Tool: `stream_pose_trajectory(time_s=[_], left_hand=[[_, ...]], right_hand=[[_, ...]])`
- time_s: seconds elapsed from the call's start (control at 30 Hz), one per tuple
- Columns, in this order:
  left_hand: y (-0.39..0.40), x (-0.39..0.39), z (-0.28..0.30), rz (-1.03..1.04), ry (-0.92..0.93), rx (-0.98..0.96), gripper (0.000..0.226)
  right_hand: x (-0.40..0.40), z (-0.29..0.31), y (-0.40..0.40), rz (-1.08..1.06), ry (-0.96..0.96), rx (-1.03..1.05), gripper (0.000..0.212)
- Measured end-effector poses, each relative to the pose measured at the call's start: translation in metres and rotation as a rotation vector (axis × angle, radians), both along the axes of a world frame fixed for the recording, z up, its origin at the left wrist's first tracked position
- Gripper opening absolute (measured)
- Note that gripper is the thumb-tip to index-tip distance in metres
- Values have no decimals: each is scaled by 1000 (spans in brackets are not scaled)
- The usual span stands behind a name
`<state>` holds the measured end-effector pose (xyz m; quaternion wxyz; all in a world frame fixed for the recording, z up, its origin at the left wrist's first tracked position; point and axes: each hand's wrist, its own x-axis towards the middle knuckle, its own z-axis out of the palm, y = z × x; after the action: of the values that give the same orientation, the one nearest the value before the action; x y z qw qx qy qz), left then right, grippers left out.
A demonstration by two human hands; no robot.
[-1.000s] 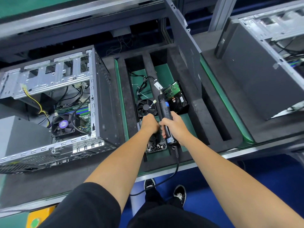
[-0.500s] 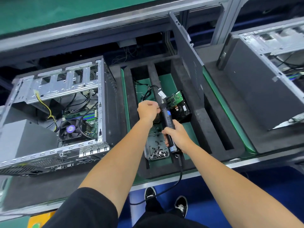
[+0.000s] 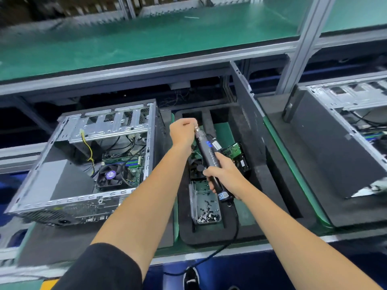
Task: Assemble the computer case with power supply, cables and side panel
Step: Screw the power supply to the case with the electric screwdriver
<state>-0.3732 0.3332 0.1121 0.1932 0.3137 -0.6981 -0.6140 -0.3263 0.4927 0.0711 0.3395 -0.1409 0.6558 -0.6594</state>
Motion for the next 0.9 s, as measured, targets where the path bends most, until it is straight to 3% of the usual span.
stream_pose_trajectory(time_s=[0.07, 0.17, 0.53, 0.63, 0.9], left_hand=[[-13, 6, 18, 32, 81, 141, 26], [-33, 22, 38, 35, 190, 310, 21], [-133, 120, 55, -14, 168, 253, 17], [-164, 153, 60, -46, 154, 138, 20], [-241, 242, 51, -147, 107, 41, 25]], right_hand=[[5, 19, -9, 31, 14, -21, 28], [17, 38, -25, 53, 12, -57, 34], [87, 74, -94, 243, 61, -25, 20], [115, 84, -117, 275, 70, 17, 18], [199, 77, -183, 262, -66, 19, 19]])
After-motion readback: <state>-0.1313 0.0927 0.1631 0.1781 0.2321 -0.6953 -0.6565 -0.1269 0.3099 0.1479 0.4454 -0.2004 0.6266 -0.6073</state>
